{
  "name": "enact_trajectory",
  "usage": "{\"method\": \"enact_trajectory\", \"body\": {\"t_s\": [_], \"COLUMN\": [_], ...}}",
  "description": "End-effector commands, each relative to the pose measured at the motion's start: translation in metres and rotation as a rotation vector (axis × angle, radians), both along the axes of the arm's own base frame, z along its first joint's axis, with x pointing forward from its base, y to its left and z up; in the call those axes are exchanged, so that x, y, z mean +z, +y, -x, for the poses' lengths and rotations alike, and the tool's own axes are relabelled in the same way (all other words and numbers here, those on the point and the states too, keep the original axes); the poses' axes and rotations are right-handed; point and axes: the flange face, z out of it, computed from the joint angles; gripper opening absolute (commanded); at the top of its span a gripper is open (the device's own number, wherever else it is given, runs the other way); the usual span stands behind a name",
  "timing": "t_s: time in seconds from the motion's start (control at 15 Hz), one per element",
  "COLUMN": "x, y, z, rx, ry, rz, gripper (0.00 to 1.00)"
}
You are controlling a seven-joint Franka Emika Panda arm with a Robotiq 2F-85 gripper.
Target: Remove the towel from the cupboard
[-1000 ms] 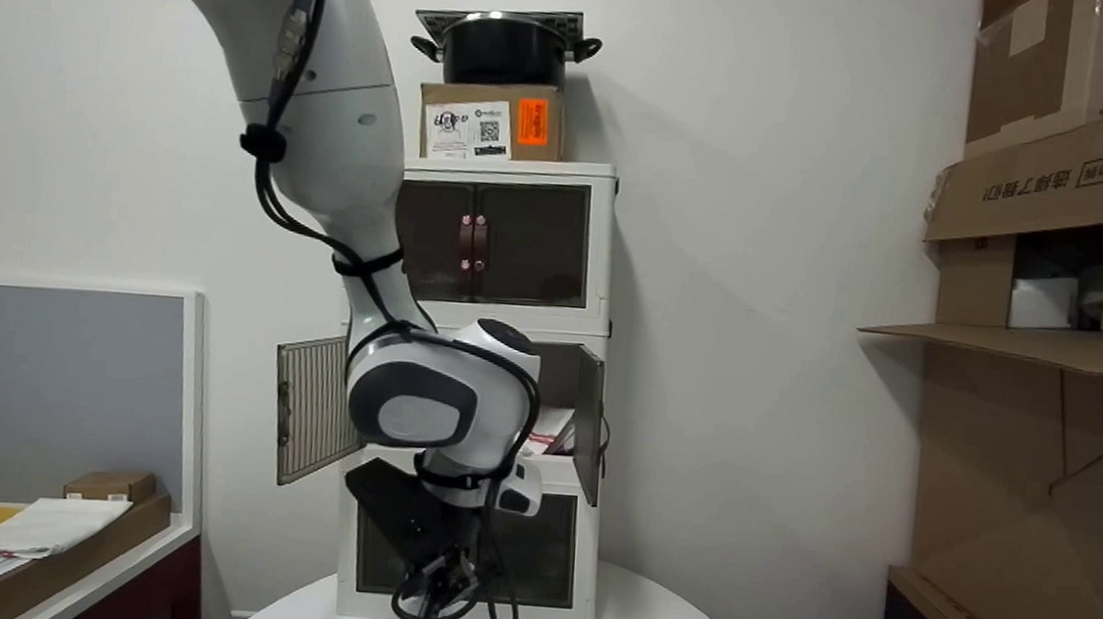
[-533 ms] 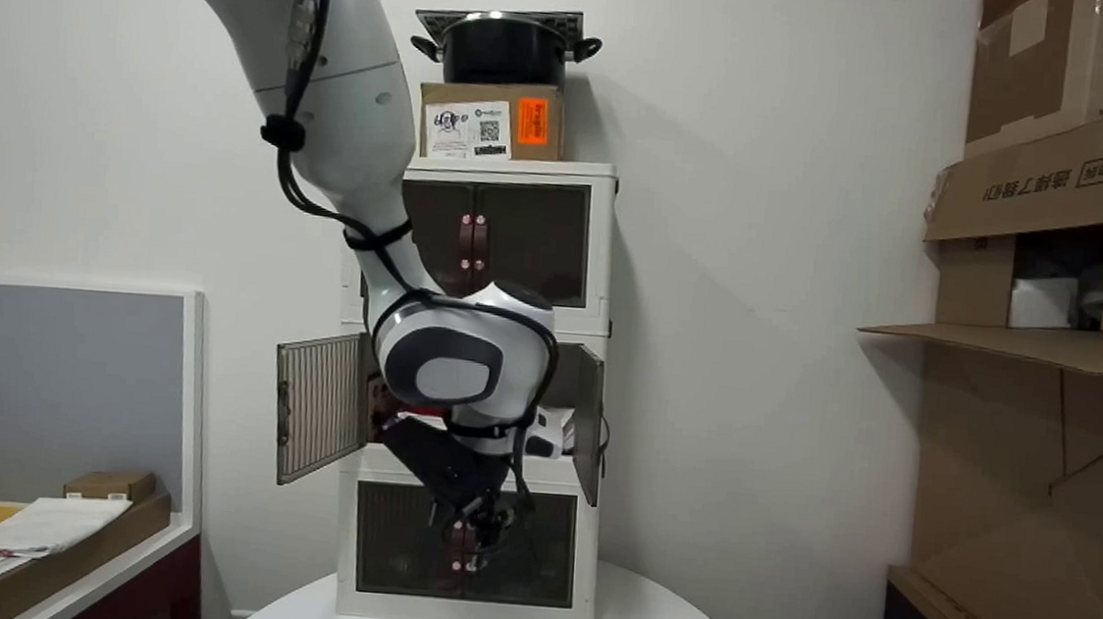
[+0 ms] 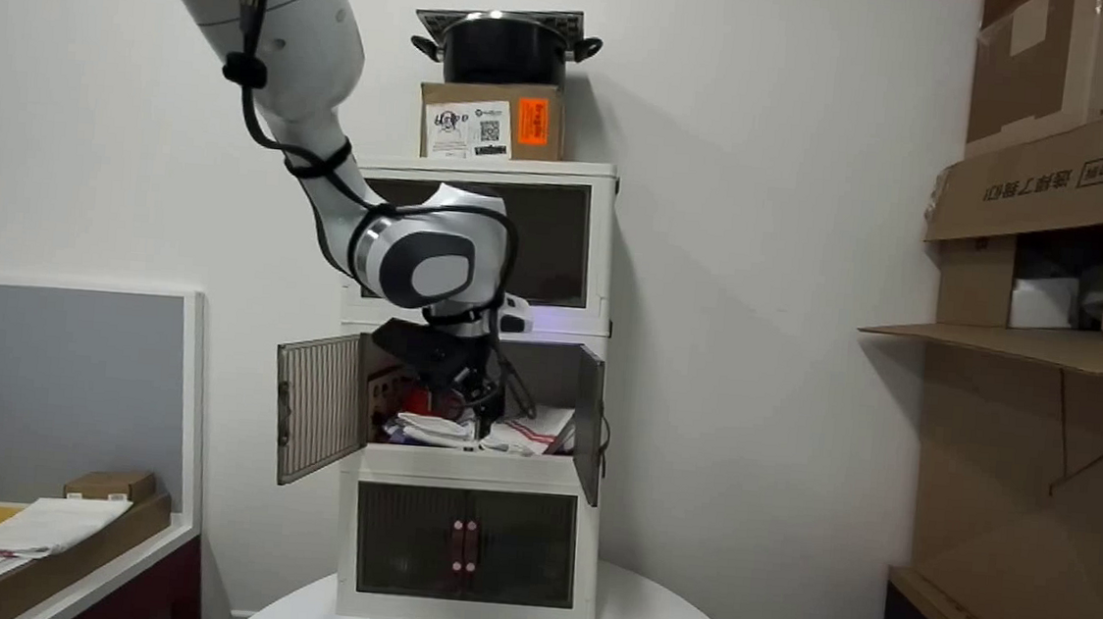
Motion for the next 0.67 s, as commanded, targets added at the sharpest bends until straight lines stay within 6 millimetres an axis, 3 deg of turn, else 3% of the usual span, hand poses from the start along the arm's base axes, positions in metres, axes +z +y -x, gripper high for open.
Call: {"method": "enact_trajectory", "body": {"t_s": [0.0,0.13,0.2,0.6], "x": [0.031,0.041,0.029,0.037], "y": [0.031,0.043,0.040,0.043], "z": [-0.004,-0.002,-0.003,-0.002], "rx": [0.066,0.106,0.093,0.105], "ry": [0.033,0.069,0.037,0.055], "rz": [0.073,0.116,0.081,0.101], "gripper": [1.00,1.00,1.00,1.00]}}
